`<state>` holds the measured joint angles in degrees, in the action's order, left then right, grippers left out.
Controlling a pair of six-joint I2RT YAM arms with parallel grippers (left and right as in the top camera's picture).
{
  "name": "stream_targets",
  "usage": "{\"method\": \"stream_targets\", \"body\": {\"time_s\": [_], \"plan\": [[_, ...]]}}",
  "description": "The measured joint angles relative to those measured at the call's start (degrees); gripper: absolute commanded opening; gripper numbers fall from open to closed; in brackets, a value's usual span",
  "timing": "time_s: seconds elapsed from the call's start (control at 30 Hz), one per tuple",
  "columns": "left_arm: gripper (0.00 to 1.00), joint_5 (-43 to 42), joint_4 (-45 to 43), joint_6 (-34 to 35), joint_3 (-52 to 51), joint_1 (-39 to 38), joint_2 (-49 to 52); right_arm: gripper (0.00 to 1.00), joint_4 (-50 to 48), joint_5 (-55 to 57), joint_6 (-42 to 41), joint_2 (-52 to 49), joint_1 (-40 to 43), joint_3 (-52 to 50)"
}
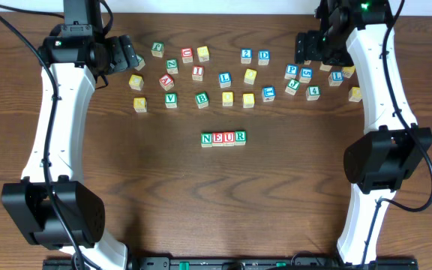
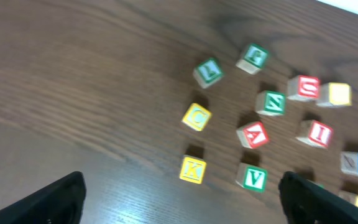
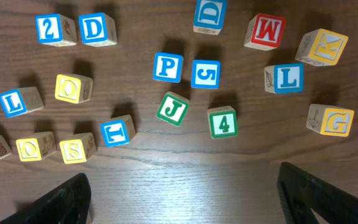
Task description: Spell out NEURIPS
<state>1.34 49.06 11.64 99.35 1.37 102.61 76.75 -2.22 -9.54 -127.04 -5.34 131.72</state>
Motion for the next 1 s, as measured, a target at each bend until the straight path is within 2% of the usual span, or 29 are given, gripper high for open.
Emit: {"method": "stream_targets", "body": {"time_s": [0.37,0.53,0.67,0.8,1.0], "plan": [[0.92,-2.8,-0.2,-1.0,0.2,-5.1,0.0,0.96,1.3,0.1,0.0,0.0,1.7,0.0],[0.91,-2.8,0.2,-0.7,5.1,-7.1,1.2,0.96,2.5,0.3,0.0,0.0,3.2,0.0],[0.92,-2.7,3.2,-0.5,13.7,-8.6,5.7,0.96,3.5,0.4,0.0,0.0,4.0,0.0],[0.83,-2.7,6.4,0.1,21.5,-10.6,13.2,0.97,4.5,0.5,0.0,0.0,4.1,0.0],[0.82,-2.8,6.9,0.3,22.8,-12.5,21.8,0.96,4.9,0.5,0.0,0.0,4.1,-0.1]]}}
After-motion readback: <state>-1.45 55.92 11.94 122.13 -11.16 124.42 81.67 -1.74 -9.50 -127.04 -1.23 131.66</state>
